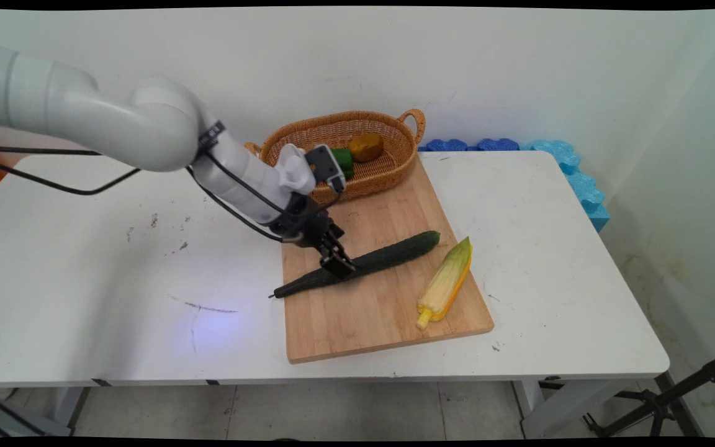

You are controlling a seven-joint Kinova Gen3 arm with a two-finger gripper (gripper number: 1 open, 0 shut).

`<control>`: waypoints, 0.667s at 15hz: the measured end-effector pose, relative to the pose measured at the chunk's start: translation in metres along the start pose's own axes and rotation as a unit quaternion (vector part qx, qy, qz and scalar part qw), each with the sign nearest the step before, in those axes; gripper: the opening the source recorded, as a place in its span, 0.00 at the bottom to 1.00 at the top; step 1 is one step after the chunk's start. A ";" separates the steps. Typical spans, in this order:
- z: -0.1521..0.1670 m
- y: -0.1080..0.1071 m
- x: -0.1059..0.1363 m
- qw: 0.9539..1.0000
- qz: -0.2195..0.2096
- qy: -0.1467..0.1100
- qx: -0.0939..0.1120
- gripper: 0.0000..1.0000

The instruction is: Pick up the cucumber from the cutting board

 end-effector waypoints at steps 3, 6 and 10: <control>0.015 0.003 0.005 1.000 0.001 -0.001 0.004 1.00; 0.027 0.007 0.009 1.000 0.003 -0.003 0.007 1.00; 0.037 0.009 0.012 1.000 0.005 -0.004 0.009 1.00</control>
